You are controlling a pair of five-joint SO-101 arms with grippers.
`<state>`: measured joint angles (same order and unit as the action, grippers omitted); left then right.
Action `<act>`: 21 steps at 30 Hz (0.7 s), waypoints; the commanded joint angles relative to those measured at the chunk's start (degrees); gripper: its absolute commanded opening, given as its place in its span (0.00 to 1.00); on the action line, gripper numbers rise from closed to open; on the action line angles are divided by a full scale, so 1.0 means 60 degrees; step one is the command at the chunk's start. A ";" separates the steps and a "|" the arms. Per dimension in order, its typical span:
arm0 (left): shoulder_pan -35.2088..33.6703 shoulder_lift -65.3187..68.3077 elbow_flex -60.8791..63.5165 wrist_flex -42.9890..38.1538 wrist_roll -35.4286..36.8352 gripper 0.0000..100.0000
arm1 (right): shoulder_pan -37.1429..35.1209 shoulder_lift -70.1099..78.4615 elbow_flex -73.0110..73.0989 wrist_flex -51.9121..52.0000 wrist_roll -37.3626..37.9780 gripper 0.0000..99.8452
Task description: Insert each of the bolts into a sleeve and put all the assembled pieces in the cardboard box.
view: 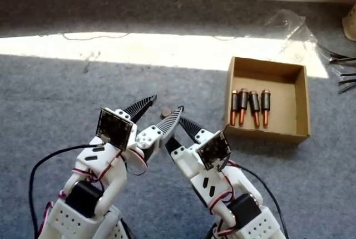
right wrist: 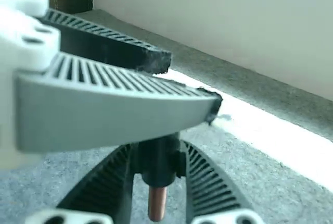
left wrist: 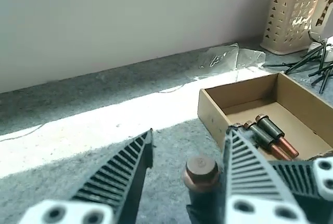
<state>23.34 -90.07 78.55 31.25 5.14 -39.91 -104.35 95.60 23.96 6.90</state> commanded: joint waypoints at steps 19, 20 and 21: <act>-0.1810 -0.0154 -0.0755 0.0015 0.1231 0.21 | 0.0212 -0.0066 0.1223 0.0051 0.0059 0.00; -0.1883 -0.0154 -0.0755 0.0015 0.1216 0.18 | 0.0300 -0.0095 0.1223 0.0139 0.0059 0.00; -0.1941 -0.0154 -0.0740 0.0015 0.1201 0.15 | 0.0388 -0.0110 0.1223 0.0198 0.0059 0.00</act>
<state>13.58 -90.15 77.85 31.25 11.82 -39.74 -104.35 95.60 24.57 6.90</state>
